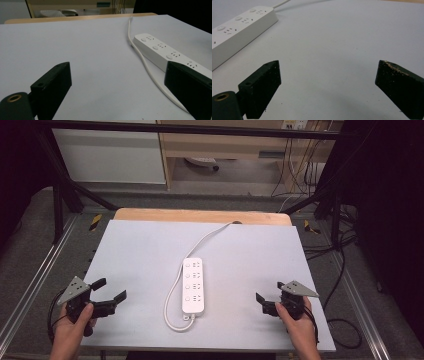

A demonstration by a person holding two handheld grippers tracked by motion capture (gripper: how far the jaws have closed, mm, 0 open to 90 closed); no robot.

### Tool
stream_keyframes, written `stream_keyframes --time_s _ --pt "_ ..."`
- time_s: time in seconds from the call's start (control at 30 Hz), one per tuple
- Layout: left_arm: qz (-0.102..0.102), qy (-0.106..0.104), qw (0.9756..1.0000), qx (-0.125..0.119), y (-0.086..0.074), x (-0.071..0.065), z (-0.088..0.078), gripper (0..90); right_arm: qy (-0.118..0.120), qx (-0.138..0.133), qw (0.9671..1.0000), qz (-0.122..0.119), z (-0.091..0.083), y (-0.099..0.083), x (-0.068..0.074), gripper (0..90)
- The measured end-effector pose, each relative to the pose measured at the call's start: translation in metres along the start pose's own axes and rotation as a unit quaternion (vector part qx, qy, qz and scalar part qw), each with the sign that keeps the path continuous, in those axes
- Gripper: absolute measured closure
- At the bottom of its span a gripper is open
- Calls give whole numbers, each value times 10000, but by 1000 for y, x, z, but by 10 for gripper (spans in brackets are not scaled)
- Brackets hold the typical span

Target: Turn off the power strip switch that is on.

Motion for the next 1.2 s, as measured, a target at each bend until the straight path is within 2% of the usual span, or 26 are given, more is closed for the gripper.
stream_keyframes --time_s 0.27,0.6,0.8,0.87,0.97,1.2 --pt "22 22 10000 -55 1 -3 1 74 78 -45 10000 -12 -3 2 2 45" --pt "35 149 9998 -108 6 -12 4 75 23 13 10000 -35 -4 3 5 37" --pt "-4 75 9999 -127 13 -21 5 64 103 66 9999 -53 -4 3 10 40" --pt "9 -19 9999 -121 17 -28 7 60 104 54 9999 -94 -4 4 13 40" --pt "70 -51 9998 -161 22 -32 6 59 149 100 9998 -106 -4 4 15 38" --pt "-84 -156 9991 -380 40 -37 1 62 181 96 9996 -183 -4 4 17 36"
Point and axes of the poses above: each handheld gripper's, and its own axes: z roughly forward along the jaws, y roughly out of its top, x roughly to its left, the point moved 3 cm from there along z, roughly forward along the jaws, and after that the axes turned 12 degrees about x, right-handed, at the moved point
